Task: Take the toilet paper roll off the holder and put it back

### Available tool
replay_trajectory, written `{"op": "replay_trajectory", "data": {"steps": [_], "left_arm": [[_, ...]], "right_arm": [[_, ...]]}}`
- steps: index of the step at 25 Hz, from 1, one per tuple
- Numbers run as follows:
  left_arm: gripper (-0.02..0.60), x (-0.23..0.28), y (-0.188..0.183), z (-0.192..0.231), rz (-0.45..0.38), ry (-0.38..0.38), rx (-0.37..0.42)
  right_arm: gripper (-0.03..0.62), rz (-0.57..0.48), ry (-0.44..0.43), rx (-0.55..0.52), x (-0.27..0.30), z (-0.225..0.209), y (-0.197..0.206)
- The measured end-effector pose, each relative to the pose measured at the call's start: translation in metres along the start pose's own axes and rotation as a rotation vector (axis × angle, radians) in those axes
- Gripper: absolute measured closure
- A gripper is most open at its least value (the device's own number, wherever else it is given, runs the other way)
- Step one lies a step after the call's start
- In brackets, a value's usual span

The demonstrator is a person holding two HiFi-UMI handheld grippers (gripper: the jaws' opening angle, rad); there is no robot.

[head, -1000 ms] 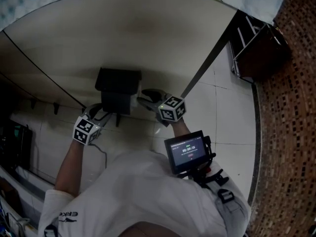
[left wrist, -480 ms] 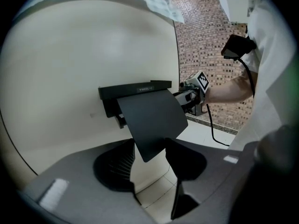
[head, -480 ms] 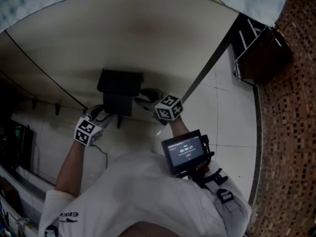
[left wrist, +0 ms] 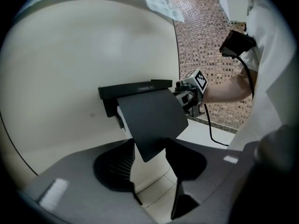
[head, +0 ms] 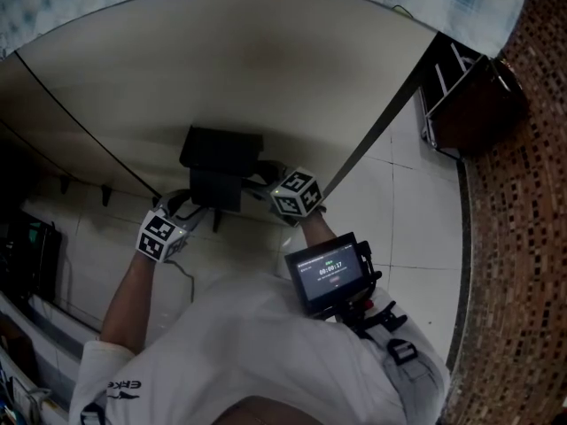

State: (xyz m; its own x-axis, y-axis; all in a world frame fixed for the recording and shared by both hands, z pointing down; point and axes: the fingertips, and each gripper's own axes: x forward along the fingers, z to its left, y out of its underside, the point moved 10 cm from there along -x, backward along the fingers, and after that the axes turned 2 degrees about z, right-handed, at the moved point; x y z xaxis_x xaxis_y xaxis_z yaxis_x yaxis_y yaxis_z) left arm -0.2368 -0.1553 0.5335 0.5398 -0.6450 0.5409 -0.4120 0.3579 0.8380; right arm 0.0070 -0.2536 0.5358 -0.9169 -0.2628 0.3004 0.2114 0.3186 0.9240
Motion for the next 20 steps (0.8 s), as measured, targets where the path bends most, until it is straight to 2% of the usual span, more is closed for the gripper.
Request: {"op": "replay_trajectory", "data": {"steps": [14,20], "left_arm": [[0.376,0.0022,0.0006,-0.0008,0.005,0.001,-0.006],[0.382,0.0042,0.0027,0.0026,0.010,0.002,0.006]], "right_arm": [[0.393,0.010,0.002,0.003,-0.0015,-0.0002,0.0018],[0.368,-0.008,0.030,0.014,-0.0067,-0.0026,0.0002]]}}
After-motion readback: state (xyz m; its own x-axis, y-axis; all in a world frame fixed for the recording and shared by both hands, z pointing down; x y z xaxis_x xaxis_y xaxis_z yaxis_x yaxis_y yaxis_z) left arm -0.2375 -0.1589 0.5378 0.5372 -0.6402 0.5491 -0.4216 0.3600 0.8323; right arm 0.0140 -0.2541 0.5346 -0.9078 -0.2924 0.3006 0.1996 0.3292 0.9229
